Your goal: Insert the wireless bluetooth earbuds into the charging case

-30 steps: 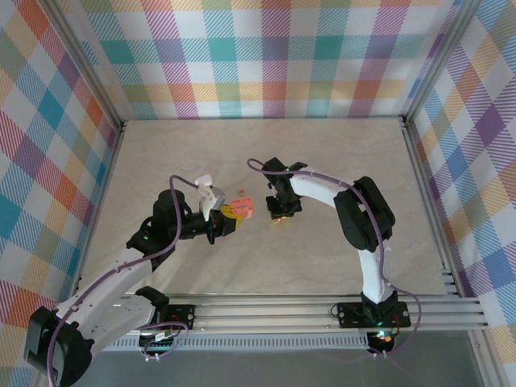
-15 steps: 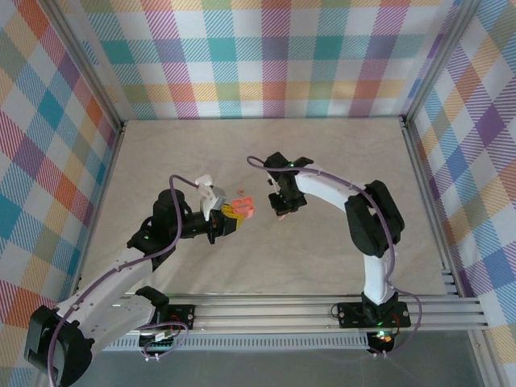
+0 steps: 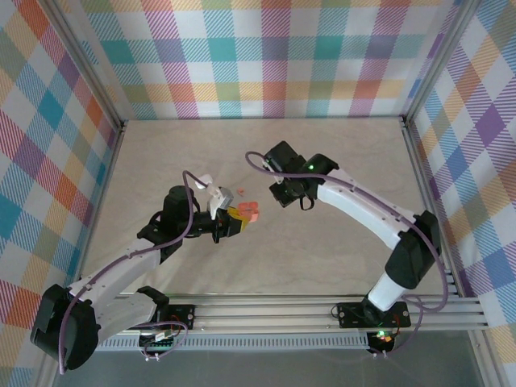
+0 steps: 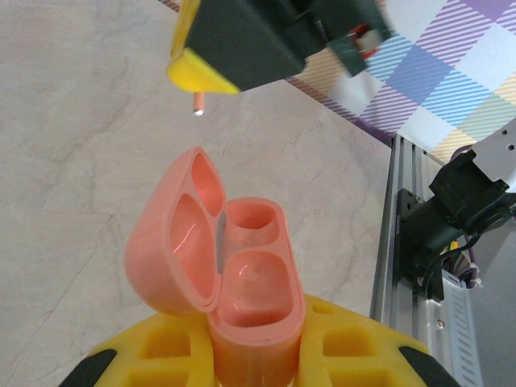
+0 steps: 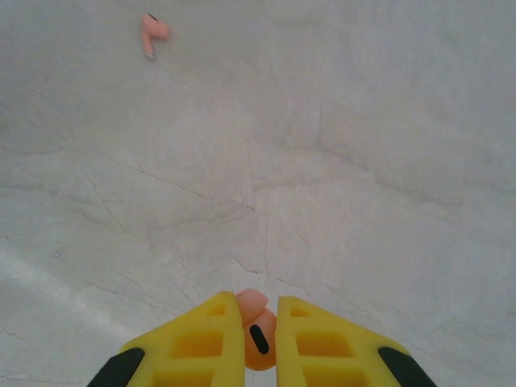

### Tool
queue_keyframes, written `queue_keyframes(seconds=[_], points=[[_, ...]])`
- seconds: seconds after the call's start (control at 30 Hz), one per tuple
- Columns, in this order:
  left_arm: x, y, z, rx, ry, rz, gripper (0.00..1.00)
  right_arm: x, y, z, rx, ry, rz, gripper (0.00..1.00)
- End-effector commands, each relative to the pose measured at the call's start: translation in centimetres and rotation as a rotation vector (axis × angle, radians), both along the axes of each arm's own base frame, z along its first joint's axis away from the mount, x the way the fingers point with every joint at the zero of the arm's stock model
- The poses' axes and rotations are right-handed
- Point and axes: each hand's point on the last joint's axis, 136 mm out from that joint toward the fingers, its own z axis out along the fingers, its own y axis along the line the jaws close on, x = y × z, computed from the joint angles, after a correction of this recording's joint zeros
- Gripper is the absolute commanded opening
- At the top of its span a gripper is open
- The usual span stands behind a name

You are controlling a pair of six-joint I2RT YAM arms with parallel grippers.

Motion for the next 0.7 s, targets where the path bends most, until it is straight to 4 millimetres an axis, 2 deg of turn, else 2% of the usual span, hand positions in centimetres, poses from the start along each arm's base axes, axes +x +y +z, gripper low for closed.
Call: queue_keyframes(seconds=[0.0,0.23,0.57,0.67], points=[[0.0,-0.4,2.9,-0.052,-0.082,-0.019,0.00,-0.6,0.7,3.2,-0.020,-0.118,0.074,0.11],[-0.6,-0.4,3.3,-0.058,-0.084,-0.035,0.00,-3.3,3.8,6.1,-0.015,-0.196,0.226,0.13],[-1.0,-0.4,3.9,-0.070,-0.103,-0.046,0.00,-5.7,5.9,8.1,0.081,-0.197,0.352,0.13],[-1.1,-0.4,4.1,-0.075,-0.107,-0.048,0.00,-6.3,6.3,8.1,0.103,-0.185,0.382,0.14]])
